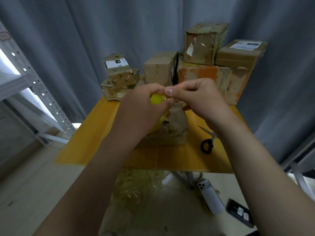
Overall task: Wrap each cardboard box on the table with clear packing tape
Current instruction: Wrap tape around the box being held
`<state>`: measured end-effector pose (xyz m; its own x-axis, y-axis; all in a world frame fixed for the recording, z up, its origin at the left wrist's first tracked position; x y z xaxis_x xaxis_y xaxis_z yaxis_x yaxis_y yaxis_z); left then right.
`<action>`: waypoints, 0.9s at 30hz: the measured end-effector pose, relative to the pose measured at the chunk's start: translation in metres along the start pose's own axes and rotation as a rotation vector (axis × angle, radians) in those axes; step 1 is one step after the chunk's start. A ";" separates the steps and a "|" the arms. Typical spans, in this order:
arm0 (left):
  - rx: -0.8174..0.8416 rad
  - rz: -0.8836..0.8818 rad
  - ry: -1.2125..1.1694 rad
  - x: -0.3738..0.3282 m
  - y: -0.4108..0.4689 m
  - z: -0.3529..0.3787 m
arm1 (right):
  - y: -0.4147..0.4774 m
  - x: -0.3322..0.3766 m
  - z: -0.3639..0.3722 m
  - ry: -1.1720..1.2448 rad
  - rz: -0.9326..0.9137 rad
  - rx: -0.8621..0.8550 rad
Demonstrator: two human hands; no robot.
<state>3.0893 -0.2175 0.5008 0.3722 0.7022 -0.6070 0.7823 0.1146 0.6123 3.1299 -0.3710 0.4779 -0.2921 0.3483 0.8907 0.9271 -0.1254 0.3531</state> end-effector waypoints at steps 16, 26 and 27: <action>0.200 -0.299 -0.436 0.004 -0.045 0.027 | -0.019 0.006 -0.004 -0.086 0.055 0.238; 0.313 -0.365 -0.510 0.000 -0.060 0.050 | -0.003 -0.002 -0.023 -0.124 -0.007 -0.041; 0.290 -0.359 -0.492 -0.002 -0.060 0.049 | -0.003 -0.002 -0.024 -0.146 -0.016 -0.048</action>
<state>3.0660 -0.2598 0.4405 0.1948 0.2456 -0.9496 0.9767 0.0399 0.2107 3.1223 -0.3937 0.4826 -0.2660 0.4819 0.8349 0.9093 -0.1622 0.3833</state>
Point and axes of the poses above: each hand's wrist, its own y-axis towards the middle knuckle, its own z-axis out of the palm, x = y × z, the point moved 10 cm from there along y, towards the middle knuckle, and after that the axes turned 15 degrees about -x, right-handed, at the moved point
